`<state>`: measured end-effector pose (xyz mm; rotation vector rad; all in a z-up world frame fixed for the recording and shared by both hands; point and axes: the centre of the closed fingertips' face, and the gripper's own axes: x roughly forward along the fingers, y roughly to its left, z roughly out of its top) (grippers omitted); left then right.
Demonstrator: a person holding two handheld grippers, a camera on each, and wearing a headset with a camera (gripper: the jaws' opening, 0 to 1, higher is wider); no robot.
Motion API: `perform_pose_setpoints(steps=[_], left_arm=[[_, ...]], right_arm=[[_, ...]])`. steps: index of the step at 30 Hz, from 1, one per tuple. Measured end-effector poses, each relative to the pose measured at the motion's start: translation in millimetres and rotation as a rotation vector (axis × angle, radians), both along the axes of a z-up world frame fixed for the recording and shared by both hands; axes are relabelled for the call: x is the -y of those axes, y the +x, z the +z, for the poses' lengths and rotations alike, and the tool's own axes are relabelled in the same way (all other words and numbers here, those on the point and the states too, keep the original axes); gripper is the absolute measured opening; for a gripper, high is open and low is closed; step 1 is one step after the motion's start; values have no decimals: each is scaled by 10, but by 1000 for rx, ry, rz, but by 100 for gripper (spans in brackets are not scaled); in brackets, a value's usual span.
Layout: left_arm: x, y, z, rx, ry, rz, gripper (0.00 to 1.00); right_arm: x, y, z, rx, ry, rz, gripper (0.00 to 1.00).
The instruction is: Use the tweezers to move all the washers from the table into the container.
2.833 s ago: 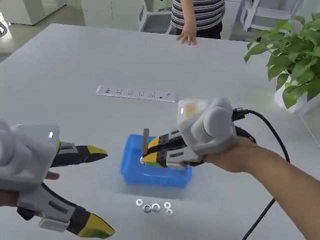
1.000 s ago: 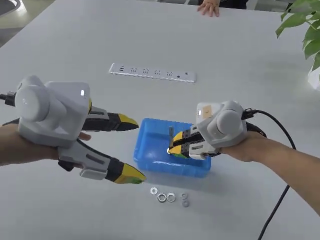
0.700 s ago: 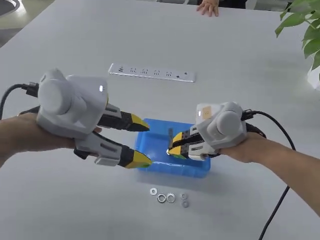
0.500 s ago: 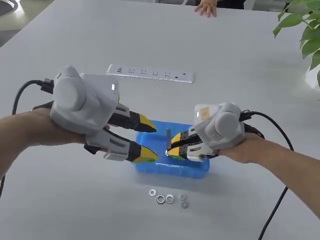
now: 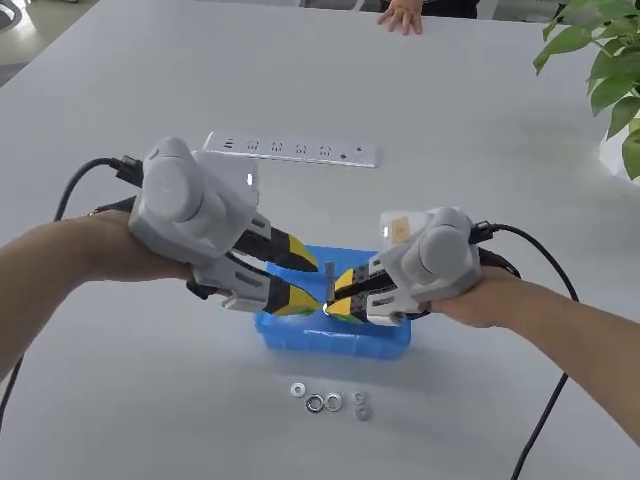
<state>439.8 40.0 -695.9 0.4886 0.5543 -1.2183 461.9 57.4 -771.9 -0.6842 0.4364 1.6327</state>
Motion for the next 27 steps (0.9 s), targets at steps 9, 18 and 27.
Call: perform_pose_setpoints(steps=[9,18,27], left_arm=[[85,82,-17,17,4,-13,23],[115,163,15,46,-2,-18,10],[132,164,23,65,0,-33,6]], right_arm=[[5,-15,-6,-1,-2,4,8],[-2,-22,-2,-1,-2,5,8],[-1,-20,1,-3,-12,-1,9]])
